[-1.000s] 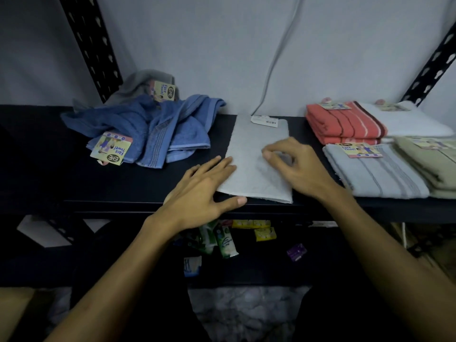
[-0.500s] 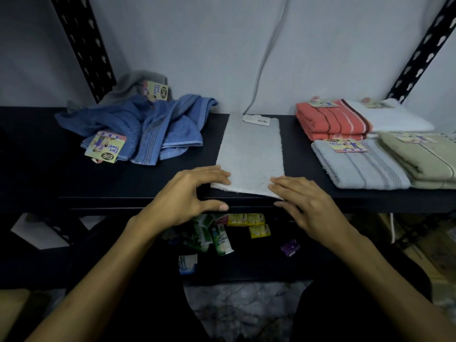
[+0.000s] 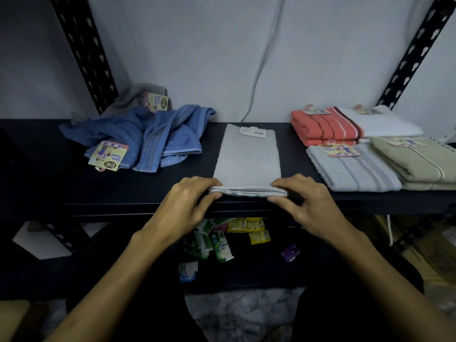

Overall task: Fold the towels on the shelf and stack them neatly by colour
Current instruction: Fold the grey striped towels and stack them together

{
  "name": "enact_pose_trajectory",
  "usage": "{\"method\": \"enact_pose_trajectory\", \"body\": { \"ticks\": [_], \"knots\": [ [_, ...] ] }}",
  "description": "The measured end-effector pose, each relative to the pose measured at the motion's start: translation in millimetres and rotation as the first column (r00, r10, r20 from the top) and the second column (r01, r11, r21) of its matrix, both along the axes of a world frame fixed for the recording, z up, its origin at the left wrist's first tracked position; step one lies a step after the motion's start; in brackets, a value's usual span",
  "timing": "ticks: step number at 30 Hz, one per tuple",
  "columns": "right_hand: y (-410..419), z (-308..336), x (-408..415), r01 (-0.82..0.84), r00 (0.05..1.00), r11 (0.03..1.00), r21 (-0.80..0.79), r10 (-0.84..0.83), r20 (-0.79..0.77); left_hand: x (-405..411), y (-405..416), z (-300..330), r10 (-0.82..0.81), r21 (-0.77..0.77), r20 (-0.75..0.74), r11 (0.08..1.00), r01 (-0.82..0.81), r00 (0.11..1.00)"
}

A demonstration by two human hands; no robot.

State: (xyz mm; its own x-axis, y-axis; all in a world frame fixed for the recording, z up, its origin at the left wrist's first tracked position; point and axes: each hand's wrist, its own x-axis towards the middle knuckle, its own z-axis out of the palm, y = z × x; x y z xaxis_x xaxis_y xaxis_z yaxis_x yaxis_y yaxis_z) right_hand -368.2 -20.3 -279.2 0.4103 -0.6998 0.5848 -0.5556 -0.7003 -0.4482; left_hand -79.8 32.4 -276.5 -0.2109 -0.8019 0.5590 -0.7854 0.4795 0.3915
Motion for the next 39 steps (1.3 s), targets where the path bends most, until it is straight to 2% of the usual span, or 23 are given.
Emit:
{"method": "enact_pose_trajectory", "body": {
  "ticks": [1,3,6,14,20,23,26,30,33,36,39],
  "knots": [
    [1,-2,3,0.033,0.999,0.999,-0.035,-0.034,-0.021,0,0,2,-0.007,0.005,0.013,1.000,0.006,1.000],
    [3,-3,7,0.091,0.995,0.994,-0.054,-0.089,0.036,0,0,6,-0.024,0.021,0.052,1.000,0.023,0.998],
    [4,4,8,0.059,0.980,0.997,0.056,-0.068,0.186,0,-1,10,-0.023,0.033,0.112,0.999,0.019,0.993],
    [5,22,0,-0.068,0.964,0.978,0.195,0.014,0.265,2,-2,24,-0.080,0.044,0.290,0.997,0.070,0.954],
    [10,43,-3,-0.068,0.972,0.975,0.210,0.017,0.236,9,-13,47,0.001,-0.083,0.331,0.996,0.028,0.944],
    [7,67,-1,-0.132,0.963,0.967,0.218,0.072,0.260,8,-19,65,-0.039,-0.032,0.201,0.998,0.047,0.979],
    [-14,92,2,-0.164,0.935,0.948,0.273,0.061,0.349,3,-28,92,-0.092,0.017,0.046,0.996,0.091,0.995],
    [-62,110,11,-0.118,0.903,0.935,0.333,-0.039,0.428,7,-74,111,-0.163,0.191,-0.152,0.963,0.191,0.975],
    [-98,107,23,-0.080,0.907,0.910,0.408,-0.104,0.408,8,-110,106,-0.125,0.307,-0.278,0.928,0.212,0.952],
    [-131,88,32,-0.036,0.936,0.875,0.483,-0.140,0.324,5,-139,90,-0.006,0.440,-0.277,0.888,0.132,0.961],
    [-156,63,38,-0.003,0.946,0.842,0.539,-0.172,0.274,7,-164,70,0.102,0.453,-0.107,0.891,-0.043,0.989]
  ]
}}
